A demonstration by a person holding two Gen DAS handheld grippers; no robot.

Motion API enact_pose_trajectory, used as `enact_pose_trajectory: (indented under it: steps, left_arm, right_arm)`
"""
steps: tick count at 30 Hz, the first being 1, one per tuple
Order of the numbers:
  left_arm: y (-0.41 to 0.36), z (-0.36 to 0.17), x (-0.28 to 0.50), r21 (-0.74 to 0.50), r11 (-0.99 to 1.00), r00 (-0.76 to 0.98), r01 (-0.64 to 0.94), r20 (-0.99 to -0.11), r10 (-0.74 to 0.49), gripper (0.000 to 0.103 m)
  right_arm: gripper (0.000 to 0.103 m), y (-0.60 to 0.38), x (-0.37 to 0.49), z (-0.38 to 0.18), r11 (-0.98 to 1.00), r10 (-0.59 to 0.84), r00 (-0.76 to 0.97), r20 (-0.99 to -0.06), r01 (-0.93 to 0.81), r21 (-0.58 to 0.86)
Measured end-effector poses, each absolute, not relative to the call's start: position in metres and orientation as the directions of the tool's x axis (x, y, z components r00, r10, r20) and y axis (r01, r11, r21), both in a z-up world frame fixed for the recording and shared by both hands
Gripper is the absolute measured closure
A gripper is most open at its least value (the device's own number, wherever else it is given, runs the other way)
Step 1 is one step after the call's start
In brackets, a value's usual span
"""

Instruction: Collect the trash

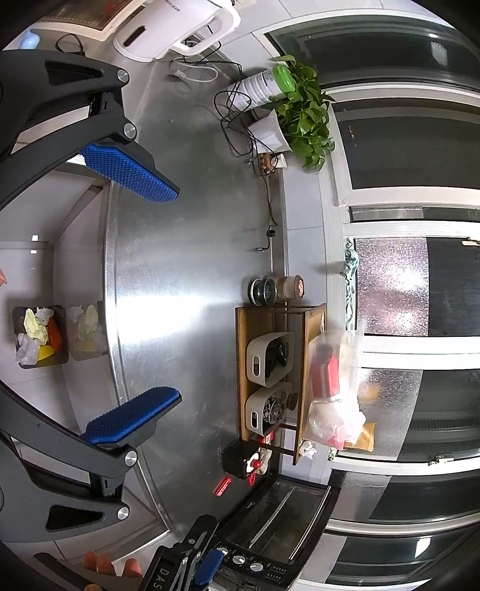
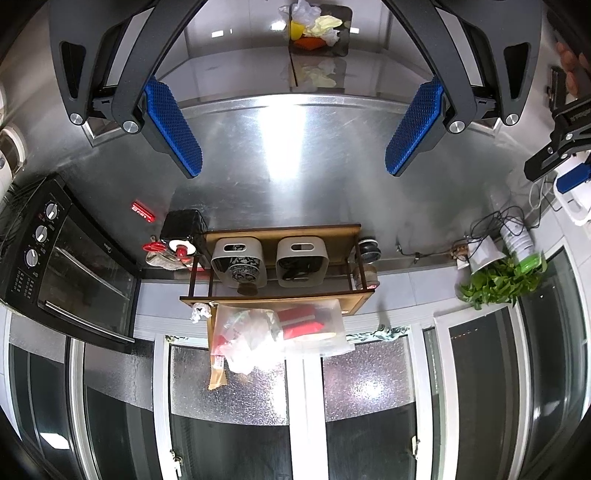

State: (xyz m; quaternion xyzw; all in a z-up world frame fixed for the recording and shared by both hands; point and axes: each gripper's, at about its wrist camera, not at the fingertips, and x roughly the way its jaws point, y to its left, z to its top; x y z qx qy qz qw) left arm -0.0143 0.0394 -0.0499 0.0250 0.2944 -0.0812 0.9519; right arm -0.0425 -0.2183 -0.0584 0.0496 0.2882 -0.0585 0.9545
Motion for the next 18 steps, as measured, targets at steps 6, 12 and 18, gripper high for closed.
enact_pose_trajectory:
  steps: [6,12,18]
  left_arm:
    - [0.0382,-0.0479,-0.0165,0.001,0.986,0.814,0.169,-0.563,-0.139,0.008]
    - [0.0378,-0.0466,-0.0155,0.001,0.986,0.814,0.165,-0.564,-0.135,0.008]
    - [0.036,-0.047,-0.0154,0.002,0.985,0.812,0.171,-0.567,-0.14,0.008]
  right_arm:
    - [0.003,-0.2173,-0.0429,-0.0564,0.988,-0.083,0.83,-0.552,0.141,0.063]
    - [0.003,-0.2157,-0.0416,-0.0563,0.989,-0.07,0.831,-0.551,0.131,0.071]
    - [0.003,-0.2174,-0.0404,-0.0568,0.988,-0.073,0.831,-0.552,0.134,0.071]
